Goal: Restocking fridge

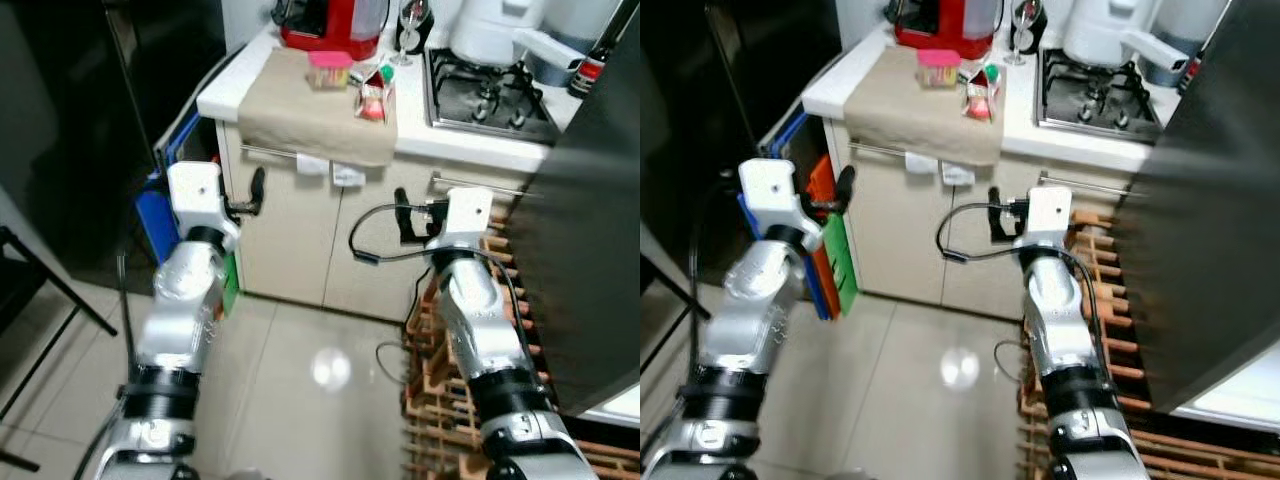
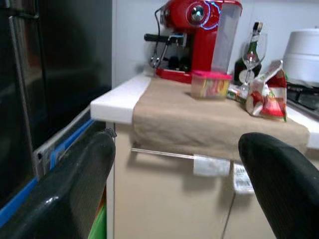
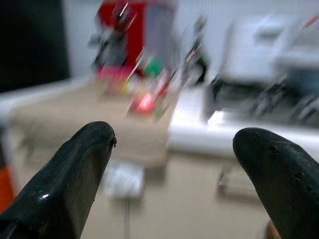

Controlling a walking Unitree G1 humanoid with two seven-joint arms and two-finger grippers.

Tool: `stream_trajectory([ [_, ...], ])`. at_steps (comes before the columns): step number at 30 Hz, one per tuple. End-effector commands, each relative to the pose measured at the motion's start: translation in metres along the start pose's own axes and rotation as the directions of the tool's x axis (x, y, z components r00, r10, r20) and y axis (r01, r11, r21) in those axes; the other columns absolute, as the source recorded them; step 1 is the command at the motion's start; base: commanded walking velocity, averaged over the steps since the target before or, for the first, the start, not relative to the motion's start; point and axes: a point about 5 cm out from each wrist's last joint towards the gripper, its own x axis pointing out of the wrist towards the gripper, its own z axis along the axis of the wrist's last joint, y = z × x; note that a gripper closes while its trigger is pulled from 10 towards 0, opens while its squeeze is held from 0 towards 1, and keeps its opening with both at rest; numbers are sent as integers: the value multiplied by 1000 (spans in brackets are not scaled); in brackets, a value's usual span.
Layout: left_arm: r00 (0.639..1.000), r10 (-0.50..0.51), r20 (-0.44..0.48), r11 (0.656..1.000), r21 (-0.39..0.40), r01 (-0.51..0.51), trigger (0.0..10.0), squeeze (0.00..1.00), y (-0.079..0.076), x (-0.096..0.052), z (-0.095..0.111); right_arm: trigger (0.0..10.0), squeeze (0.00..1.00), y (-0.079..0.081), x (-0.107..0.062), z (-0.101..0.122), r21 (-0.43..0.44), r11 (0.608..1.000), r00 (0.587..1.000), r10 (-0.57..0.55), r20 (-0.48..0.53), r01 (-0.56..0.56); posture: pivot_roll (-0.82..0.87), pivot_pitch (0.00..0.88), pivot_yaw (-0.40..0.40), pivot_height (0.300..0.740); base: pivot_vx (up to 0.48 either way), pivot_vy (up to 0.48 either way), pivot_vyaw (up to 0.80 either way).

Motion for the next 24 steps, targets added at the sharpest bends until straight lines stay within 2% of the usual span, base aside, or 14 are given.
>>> stream_trajectory([
  [1,999,-46,-3,999,3,46,10000,0,-6,-3,1,10000,157,-17,-9,1,2,998,998,-67,5,67,-18,0,-23,740,465,0,0],
  [7,998,-64,-4,997,38,64,10000,0,-3,-2,4,10000,157,-16,-16,-13,-1,998,997,-63,-46,63,-17,0,-19,740,469,0,0],
  [18,994,-108,-23,994,17,108,10000,0,-5,3,6,10000,165,-11,-20,-11,-4,997,996,-80,-46,80,-24,0,27,740,472,0,0],
  [24,991,-129,23,991,35,128,10000,0,-3,10,19,10000,165,-10,-20,-8,-16,997,997,-75,-33,74,-20,0,17,740,472,0,0],
])
